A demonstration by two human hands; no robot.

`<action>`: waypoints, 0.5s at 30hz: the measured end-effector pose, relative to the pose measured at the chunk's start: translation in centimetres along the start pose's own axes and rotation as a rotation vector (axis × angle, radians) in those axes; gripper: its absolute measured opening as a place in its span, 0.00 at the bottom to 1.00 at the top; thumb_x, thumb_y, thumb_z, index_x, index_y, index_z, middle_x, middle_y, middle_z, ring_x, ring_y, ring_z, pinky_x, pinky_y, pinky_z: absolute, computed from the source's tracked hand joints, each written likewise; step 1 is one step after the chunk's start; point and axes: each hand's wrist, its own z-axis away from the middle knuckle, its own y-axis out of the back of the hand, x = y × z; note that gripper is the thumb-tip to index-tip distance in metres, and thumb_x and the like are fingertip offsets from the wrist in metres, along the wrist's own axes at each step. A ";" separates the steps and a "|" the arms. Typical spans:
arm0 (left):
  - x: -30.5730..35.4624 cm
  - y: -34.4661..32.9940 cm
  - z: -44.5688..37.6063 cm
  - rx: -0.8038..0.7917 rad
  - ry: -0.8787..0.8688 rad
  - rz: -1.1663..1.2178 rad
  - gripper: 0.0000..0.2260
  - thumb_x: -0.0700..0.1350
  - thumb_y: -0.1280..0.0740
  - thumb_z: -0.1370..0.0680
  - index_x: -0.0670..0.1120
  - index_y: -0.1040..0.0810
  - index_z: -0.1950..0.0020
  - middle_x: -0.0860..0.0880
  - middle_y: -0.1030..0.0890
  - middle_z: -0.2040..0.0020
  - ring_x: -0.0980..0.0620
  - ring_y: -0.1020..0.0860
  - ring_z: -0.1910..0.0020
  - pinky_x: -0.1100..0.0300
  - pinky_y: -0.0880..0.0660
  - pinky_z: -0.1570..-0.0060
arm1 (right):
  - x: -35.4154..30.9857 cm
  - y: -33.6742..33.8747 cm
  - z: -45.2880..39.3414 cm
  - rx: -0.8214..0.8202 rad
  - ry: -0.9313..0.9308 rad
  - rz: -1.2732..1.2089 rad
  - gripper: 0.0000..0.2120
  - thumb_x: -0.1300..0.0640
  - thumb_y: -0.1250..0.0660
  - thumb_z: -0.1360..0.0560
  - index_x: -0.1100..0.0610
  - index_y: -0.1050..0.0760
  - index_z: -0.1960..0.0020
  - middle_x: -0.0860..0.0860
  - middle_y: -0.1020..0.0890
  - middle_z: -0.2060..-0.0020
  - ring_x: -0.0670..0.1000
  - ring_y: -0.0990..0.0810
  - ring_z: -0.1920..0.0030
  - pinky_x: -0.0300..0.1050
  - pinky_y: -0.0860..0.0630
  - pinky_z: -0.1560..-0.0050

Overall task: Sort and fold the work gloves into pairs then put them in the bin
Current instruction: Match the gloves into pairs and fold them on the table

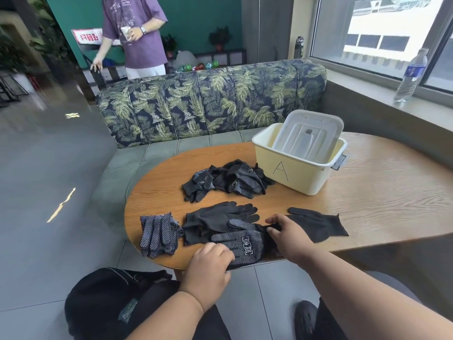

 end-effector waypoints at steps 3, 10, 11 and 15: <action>-0.4 -0.4 0.1 0.038 -0.018 0.033 0.11 0.48 0.25 0.35 0.56 0.20 0.55 0.61 0.20 0.54 0.56 0.24 0.52 0.58 0.21 0.52 | 0.1 0.1 0.0 -0.001 0.000 -0.012 0.06 0.55 0.35 0.16 0.48 0.23 0.41 0.54 0.16 0.53 0.56 0.15 0.61 0.51 0.14 0.64; -1.6 0.0 0.0 0.114 0.091 0.156 0.12 0.39 0.20 0.35 0.54 0.15 0.57 0.61 0.17 0.58 0.59 0.25 0.52 0.70 0.30 0.53 | 0.3 0.0 -0.1 0.007 0.024 0.001 0.07 0.56 0.34 0.17 0.50 0.22 0.41 0.51 0.17 0.54 0.51 0.19 0.65 0.41 0.21 0.71; -1.6 0.1 -0.1 0.117 0.110 0.161 0.12 0.39 0.20 0.35 0.54 0.15 0.58 0.61 0.17 0.59 0.60 0.26 0.52 0.70 0.30 0.54 | 0.3 -0.1 -0.1 0.006 0.024 -0.002 0.06 0.56 0.34 0.17 0.49 0.21 0.41 0.51 0.17 0.54 0.51 0.19 0.64 0.41 0.21 0.71; -1.6 0.2 -0.3 0.110 0.139 0.195 0.13 0.38 0.20 0.36 0.54 0.16 0.60 0.61 0.18 0.61 0.59 0.26 0.53 0.66 0.27 0.55 | 0.5 0.0 -0.2 -0.004 0.029 -0.011 0.05 0.56 0.34 0.17 0.48 0.21 0.43 0.51 0.17 0.54 0.52 0.18 0.63 0.43 0.19 0.69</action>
